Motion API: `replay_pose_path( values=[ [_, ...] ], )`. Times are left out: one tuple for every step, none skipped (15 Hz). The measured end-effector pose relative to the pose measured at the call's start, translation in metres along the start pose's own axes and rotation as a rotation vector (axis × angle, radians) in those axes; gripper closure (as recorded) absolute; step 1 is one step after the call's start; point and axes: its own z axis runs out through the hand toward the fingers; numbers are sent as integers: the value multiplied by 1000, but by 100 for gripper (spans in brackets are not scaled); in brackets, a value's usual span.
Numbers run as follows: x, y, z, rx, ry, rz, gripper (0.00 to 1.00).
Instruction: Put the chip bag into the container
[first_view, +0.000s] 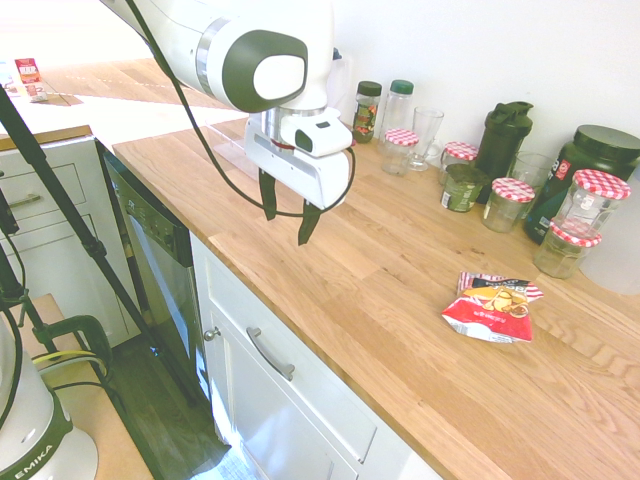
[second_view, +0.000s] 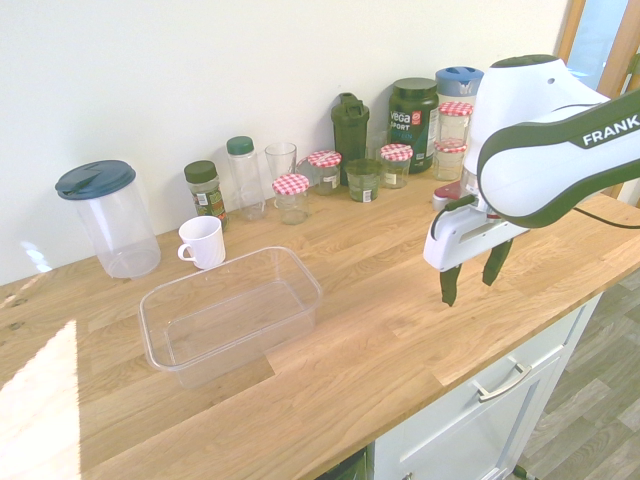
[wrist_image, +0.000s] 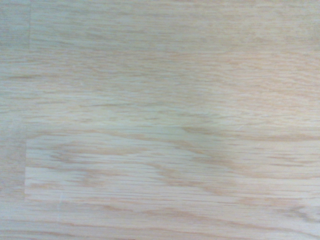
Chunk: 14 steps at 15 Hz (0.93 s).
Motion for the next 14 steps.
replay_pose_path(
  values=[
    [0, 0, 1, -1, -1, 0, 0],
    [0, 0, 1, -2, -2, 1, 0],
    [4, 2, 1, 0, 6, 10, 0],
    [13, 7, -1, 5, 26, 31, 0],
    [24, 16, -2, 4, 49, 57, 0],
    [38, 27, -3, 1, 74, 84, 0],
    [53, 39, -5, -3, 105, 113, 0],
    [66, 50, -7, -13, 141, 143, 0],
    [77, 59, -8, -23, 177, 172, 0],
    [87, 65, -9, -33, 209, 193, 0],
    [97, 70, -10, -42, 241, 210, 0],
    [108, 74, -10, -54, 274, 227, 0],
    [122, 79, -11, -75, 308, 249, 0],
    [136, 84, -11, -93, 336, 272, 0]
  ],
)
